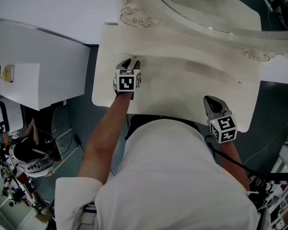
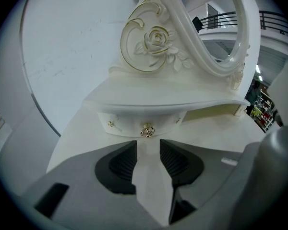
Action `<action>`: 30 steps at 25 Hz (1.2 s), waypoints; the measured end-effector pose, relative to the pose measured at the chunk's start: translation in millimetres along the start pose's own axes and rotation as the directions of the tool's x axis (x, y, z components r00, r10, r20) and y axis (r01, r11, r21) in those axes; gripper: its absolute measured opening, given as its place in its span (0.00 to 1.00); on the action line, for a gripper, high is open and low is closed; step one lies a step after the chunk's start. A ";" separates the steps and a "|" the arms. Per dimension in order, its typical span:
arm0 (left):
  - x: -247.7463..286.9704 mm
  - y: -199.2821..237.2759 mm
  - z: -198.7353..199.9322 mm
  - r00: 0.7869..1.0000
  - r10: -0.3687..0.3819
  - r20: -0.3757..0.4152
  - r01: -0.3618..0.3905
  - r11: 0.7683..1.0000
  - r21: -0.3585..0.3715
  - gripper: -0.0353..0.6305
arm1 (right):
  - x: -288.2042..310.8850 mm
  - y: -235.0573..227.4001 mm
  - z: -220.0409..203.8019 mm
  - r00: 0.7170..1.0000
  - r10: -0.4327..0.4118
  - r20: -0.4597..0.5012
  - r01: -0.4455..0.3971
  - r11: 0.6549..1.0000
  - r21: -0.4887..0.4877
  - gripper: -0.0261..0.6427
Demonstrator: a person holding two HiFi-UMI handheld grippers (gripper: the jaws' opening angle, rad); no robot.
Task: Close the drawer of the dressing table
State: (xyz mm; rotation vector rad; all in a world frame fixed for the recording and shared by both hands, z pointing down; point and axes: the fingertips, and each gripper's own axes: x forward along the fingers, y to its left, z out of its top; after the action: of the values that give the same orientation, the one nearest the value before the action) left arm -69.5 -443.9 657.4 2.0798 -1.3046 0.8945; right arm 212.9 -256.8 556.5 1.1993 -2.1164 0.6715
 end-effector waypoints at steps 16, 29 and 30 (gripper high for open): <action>-96.1 6.8 -52.7 0.989 -0.147 0.022 0.145 0.988 0.057 0.06 | 12.5 94.5 7.0 0.999 -0.011 0.043 0.012 1.000 -0.011 0.04; -214.1 4.2 -116.2 0.922 -0.386 0.017 0.384 0.920 0.083 0.06 | 20.9 195.5 -7.8 0.998 -0.033 0.055 0.033 0.999 -0.002 0.04; -225.8 3.9 -121.8 0.915 -0.403 0.017 0.400 0.912 0.093 0.06 | 19.2 204.7 -9.6 0.998 -0.035 0.056 0.035 0.999 -0.003 0.04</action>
State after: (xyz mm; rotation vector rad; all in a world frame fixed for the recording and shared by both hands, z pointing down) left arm -175.8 -229.5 564.7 2.3244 -0.8132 0.7414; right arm 27.9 -166.7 550.3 1.2637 -2.1367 0.6244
